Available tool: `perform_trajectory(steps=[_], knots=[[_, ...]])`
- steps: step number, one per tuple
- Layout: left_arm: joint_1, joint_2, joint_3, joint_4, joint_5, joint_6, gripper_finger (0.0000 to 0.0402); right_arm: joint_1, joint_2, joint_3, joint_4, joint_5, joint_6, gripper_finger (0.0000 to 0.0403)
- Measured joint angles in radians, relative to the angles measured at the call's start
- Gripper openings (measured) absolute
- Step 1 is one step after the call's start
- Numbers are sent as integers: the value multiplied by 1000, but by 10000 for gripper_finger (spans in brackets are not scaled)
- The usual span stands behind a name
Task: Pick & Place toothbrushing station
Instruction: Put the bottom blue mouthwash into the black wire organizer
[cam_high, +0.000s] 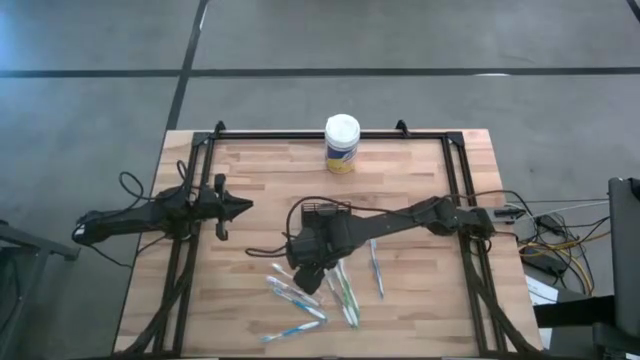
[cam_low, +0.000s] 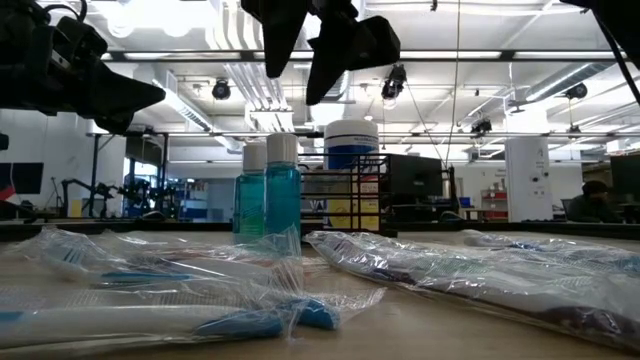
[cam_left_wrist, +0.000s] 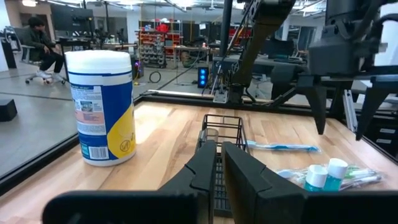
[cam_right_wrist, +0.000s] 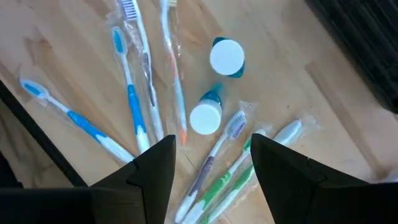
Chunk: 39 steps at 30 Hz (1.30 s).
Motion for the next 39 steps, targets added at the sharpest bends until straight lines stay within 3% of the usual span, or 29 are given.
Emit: perform_trajectory(steps=[39], knots=[[0,0,-1,-5,0,-1,35,25,64,-48,72,45,0,203]])
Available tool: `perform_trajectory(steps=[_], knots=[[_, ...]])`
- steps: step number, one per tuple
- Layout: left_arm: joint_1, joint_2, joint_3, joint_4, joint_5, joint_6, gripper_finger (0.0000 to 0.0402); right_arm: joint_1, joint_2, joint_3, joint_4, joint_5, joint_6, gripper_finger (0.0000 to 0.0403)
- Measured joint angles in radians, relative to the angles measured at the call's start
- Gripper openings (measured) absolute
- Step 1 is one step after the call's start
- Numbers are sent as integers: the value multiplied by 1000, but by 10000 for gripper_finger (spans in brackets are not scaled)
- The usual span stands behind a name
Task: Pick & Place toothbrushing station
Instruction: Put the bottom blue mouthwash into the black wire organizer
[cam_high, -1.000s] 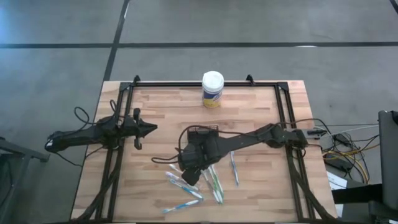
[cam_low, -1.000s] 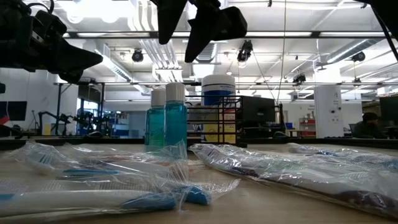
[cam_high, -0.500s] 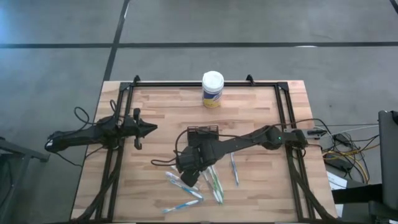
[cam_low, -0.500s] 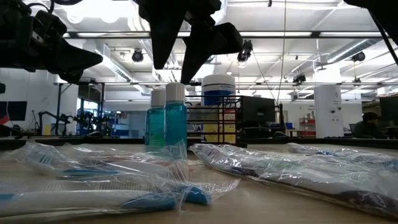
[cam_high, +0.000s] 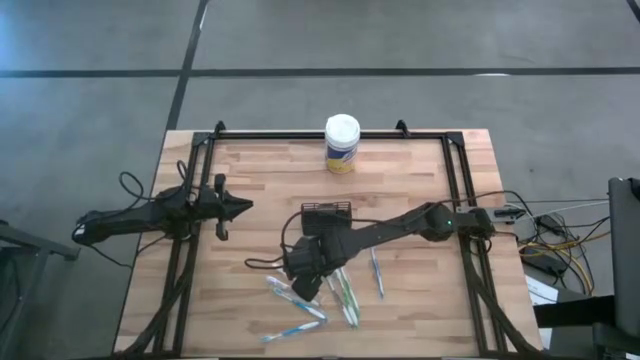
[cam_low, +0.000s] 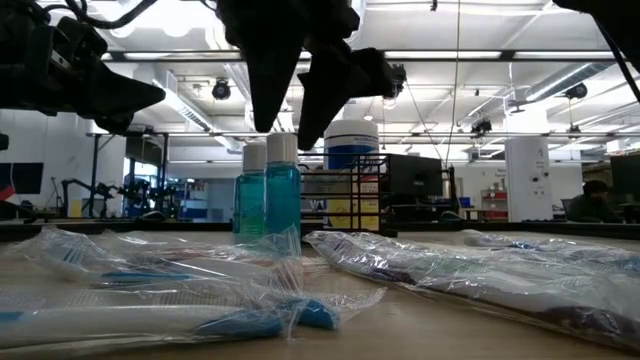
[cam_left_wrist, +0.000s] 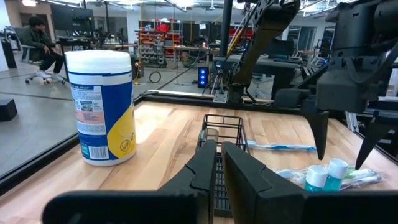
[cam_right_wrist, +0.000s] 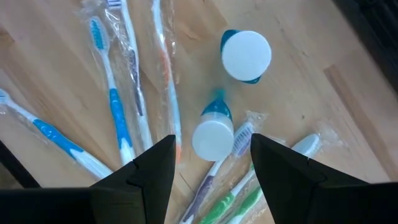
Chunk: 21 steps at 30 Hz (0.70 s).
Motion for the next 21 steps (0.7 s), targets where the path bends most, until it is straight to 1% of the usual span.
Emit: perform_trajectory(steps=[21], knots=[[0,0,0,-1,0,0,35,0,0,-48,41,3,-46,203]])
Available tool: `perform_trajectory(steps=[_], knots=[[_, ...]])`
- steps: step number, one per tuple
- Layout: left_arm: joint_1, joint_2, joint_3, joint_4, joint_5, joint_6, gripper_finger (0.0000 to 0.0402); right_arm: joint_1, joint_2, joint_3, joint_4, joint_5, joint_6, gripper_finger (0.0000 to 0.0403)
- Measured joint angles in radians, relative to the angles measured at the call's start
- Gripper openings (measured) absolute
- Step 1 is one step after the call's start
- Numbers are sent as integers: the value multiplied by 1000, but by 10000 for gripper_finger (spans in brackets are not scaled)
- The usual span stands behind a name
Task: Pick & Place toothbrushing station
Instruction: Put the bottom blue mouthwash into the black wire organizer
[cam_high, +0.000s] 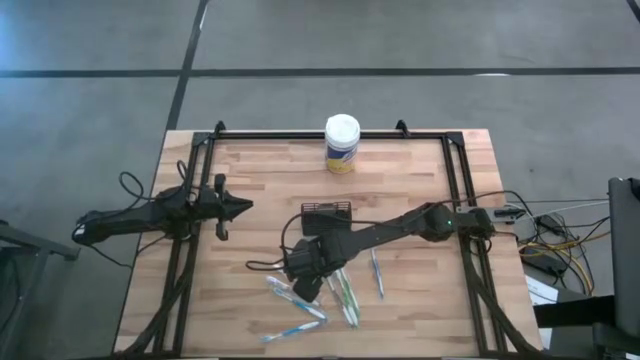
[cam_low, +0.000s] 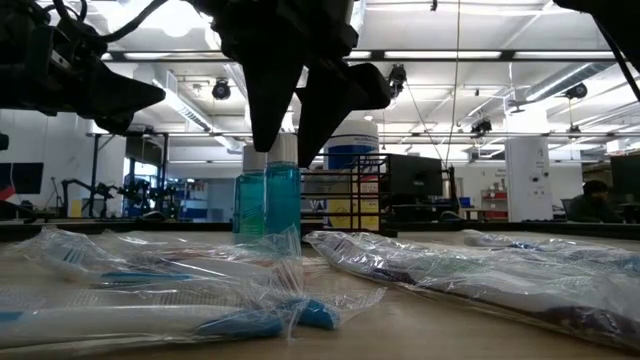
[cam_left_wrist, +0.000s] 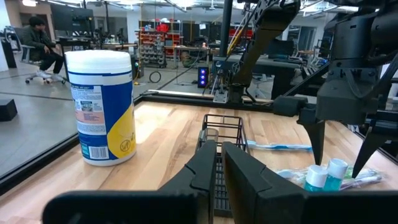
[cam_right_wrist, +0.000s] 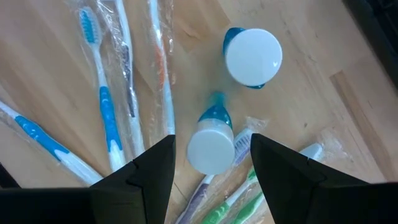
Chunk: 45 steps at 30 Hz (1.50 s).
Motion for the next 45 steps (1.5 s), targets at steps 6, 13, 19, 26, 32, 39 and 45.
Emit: perform_trajectory(steps=[6,13,19,26,32,39,45], knots=[[0,0,0,0,0,0,35,-2,0,-14,1,0,-13,182],[0,0,0,0,0,0,35,-6,0,-16,10,14,-32,121],[0,0,0,0,0,0,35,-5,0,-16,20,12,-41,92],[0,0,0,0,0,0,35,-5,-4,25,8,4,-95,92],[0,0,0,0,1,0,35,-5,-61,101,-65,7,-214,92],[0,0,0,0,3,0,35,-4,-181,99,-136,24,-341,91],[0,0,0,0,4,0,35,-4,-288,99,-183,150,-467,91]])
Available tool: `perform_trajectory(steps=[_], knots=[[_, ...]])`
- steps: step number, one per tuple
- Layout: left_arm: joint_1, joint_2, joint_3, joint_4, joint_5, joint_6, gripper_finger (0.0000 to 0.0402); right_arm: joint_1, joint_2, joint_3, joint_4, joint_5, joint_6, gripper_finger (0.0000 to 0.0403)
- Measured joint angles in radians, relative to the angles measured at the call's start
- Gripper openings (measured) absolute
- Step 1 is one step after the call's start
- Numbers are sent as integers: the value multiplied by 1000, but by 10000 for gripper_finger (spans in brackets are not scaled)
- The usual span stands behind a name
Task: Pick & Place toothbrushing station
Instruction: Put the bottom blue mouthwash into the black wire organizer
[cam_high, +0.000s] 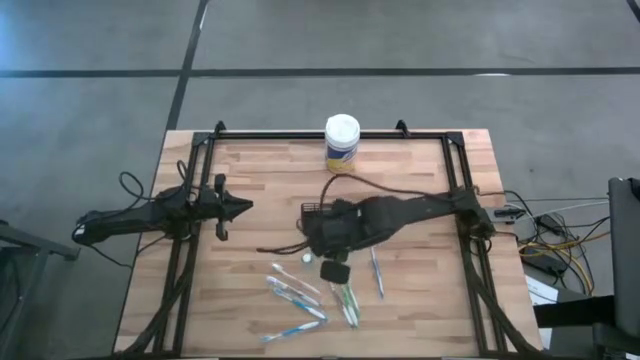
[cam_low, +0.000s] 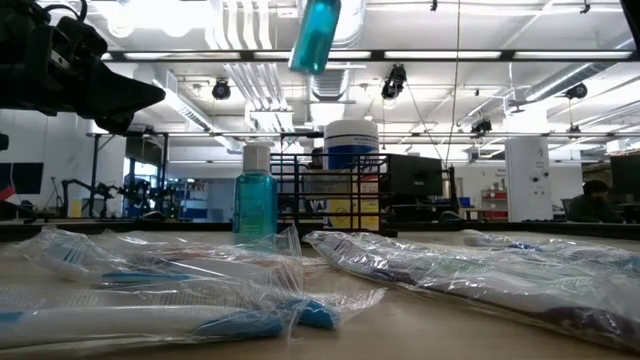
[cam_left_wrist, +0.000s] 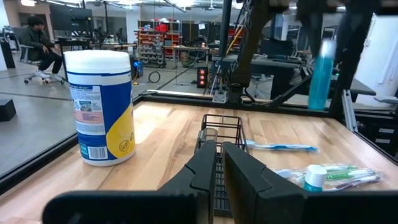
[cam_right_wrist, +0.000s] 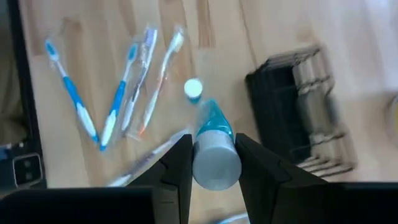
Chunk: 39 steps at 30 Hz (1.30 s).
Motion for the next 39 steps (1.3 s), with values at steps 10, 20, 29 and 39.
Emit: perform_trajectory(steps=[10,20,29,39], knots=[[0,0,0,0,2,0,35,0,-200,-14,59,150,-297,91],[0,3,0,-4,3,0,35,0,-517,-284,160,240,-297,91],[0,8,0,-6,3,-4,35,10,-926,-910,585,244,-273,91],[0,13,0,-5,2,11,35,17,-1300,-1461,999,238,-366,91]])
